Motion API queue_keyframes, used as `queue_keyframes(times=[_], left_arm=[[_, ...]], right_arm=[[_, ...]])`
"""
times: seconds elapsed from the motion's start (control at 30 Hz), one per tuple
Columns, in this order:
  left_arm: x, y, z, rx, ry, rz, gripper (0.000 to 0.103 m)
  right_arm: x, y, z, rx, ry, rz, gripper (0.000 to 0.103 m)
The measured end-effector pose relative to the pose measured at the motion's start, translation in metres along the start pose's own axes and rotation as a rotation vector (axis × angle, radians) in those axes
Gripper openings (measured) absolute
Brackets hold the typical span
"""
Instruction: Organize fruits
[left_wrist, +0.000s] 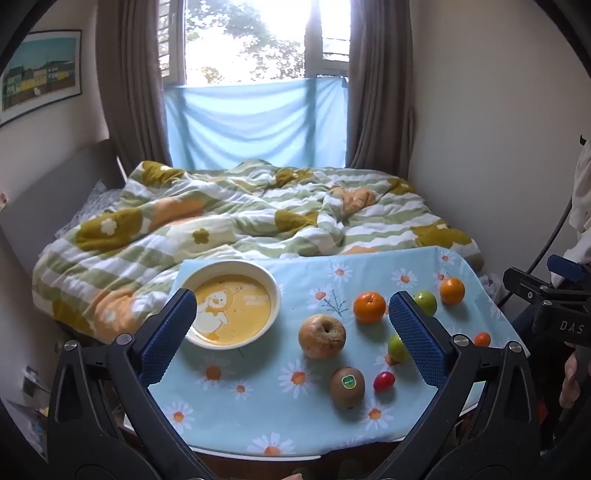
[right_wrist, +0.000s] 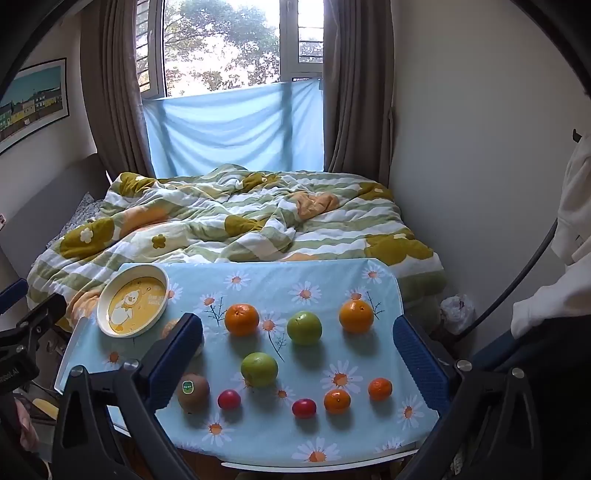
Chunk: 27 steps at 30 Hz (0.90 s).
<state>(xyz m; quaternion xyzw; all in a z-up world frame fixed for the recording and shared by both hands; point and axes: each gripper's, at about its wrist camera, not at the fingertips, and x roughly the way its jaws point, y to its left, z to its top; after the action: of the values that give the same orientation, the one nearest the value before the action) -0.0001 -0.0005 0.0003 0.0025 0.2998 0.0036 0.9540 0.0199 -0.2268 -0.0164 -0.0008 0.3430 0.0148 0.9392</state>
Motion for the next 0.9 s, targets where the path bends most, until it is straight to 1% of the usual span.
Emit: queue_keyframes(times=[0.5, 0.9], left_arm=[[0.0028, -0.0051, 0.0008, -0.004, 0.011, 0.005, 0.103], [0.0042, -0.0070, 0.0010, -0.006, 0.003, -0.002, 0.103]], right_arm=[[0.0007, 0.0000, -0.0007, 0.001, 0.008, 0.003, 0.103], [0.0008, -0.0008, -0.0014, 0.001, 0.009, 0.007, 0.103]])
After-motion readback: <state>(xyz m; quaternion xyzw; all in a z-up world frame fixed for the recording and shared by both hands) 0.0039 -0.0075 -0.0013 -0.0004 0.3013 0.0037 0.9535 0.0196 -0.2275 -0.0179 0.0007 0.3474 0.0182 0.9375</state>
